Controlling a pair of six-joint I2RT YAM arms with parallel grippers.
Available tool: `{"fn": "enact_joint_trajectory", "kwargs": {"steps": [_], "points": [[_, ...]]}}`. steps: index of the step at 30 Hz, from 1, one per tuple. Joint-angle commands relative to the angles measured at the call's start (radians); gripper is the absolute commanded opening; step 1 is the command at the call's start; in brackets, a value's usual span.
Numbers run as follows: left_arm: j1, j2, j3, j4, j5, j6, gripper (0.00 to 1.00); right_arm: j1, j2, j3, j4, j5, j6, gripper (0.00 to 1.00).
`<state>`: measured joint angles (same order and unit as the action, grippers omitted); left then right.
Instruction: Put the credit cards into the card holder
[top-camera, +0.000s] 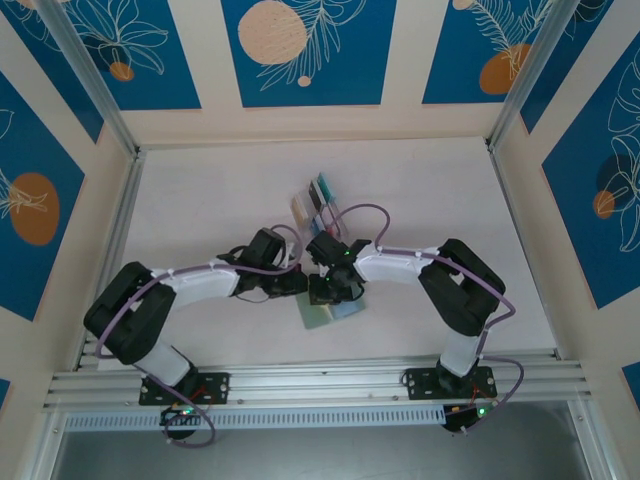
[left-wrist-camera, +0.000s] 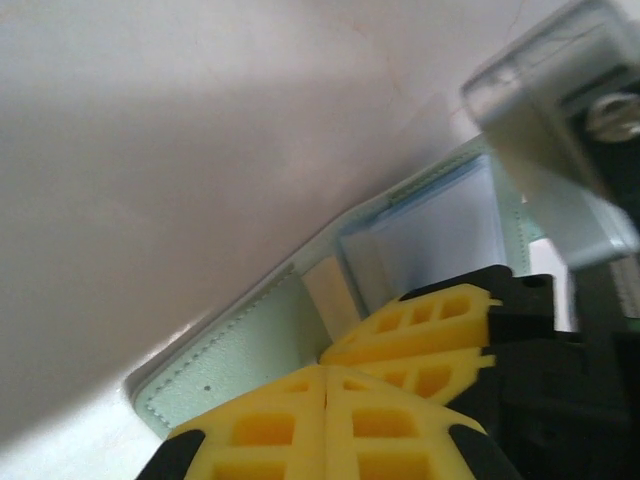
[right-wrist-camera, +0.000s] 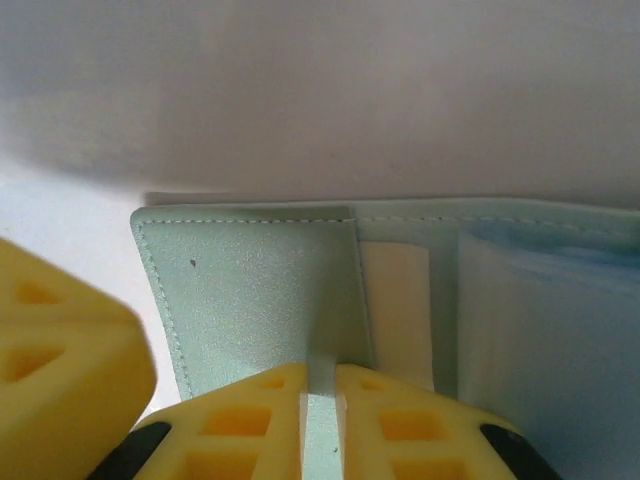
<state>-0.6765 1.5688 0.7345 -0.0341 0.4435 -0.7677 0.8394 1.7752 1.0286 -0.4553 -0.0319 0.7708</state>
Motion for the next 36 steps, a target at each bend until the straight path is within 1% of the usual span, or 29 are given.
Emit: {"fn": "enact_joint_trajectory", "kwargs": {"steps": [1,5,9,14,18,20,28,33,36], "points": [[-0.036,0.037,0.009,0.009,0.008,-0.026,0.0,-0.017,-0.063,-0.011,0.01,-0.025,0.017,0.16],[-0.043,0.047,-0.01,0.018,-0.002,-0.025,0.0,-0.038,-0.096,-0.014,-0.021,-0.01,0.008,0.18],[-0.046,0.083,-0.015,0.004,-0.004,0.003,0.0,-0.057,-0.119,0.013,-0.077,0.031,-0.046,0.27],[-0.045,0.109,-0.012,-0.021,-0.012,0.037,0.0,-0.087,-0.095,0.068,-0.159,0.095,-0.132,0.31],[-0.046,0.115,-0.017,-0.026,-0.019,0.049,0.0,-0.09,-0.059,0.101,-0.208,0.158,-0.189,0.36],[-0.045,0.119,-0.019,-0.024,-0.019,0.05,0.0,-0.091,-0.044,0.106,-0.213,0.169,-0.205,0.37],[-0.046,0.128,-0.022,-0.019,-0.019,0.053,0.0,-0.074,0.012,0.101,-0.218,0.235,-0.21,0.37],[-0.045,0.128,-0.027,-0.012,-0.02,0.052,0.0,-0.057,0.037,0.086,-0.229,0.296,-0.176,0.46],[-0.046,0.133,-0.027,-0.009,-0.023,0.053,0.0,-0.05,0.054,0.083,-0.24,0.333,-0.153,0.48]]}}
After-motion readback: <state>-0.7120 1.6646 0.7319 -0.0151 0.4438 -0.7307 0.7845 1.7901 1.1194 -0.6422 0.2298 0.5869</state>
